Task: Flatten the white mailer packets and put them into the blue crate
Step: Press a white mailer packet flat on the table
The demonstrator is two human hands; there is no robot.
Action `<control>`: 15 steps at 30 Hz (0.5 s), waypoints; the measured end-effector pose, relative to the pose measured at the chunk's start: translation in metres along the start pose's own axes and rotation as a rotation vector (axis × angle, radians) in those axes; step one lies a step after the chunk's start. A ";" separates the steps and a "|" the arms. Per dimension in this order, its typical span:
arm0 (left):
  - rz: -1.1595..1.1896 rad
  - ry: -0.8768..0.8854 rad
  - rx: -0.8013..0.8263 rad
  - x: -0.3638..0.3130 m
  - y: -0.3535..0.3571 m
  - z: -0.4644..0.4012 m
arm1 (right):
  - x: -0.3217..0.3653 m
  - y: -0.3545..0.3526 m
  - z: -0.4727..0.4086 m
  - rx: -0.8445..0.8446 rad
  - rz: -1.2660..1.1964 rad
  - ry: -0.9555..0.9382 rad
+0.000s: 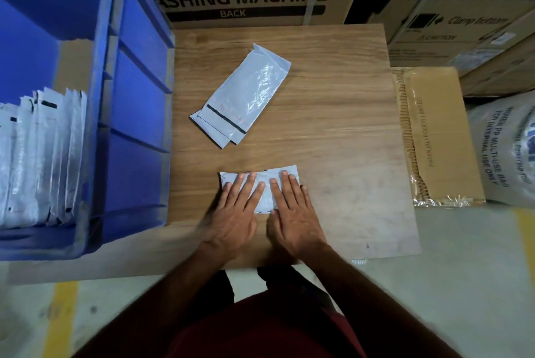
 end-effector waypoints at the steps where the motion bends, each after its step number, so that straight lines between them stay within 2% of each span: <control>1: 0.006 -0.033 0.009 -0.001 -0.001 -0.001 | 0.001 -0.001 0.000 0.002 -0.019 -0.011; 7: 0.020 0.034 -0.011 -0.028 0.000 -0.006 | -0.020 -0.011 0.007 -0.045 -0.113 0.013; 11: 0.025 0.013 0.024 -0.027 0.008 -0.007 | -0.024 -0.006 0.006 0.006 -0.074 -0.019; 15: 0.034 0.049 -0.024 -0.023 -0.009 -0.005 | -0.014 -0.012 0.006 -0.037 -0.046 -0.005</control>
Point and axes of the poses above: each hand's wrist, its own z-axis away from the middle knuckle, its own y-axis out of the palm, x = y × z, the point moved 10 cm from there along -z, towards the middle knuckle, and after that the axes turned 6 degrees about -z, right-handed, at the moved point
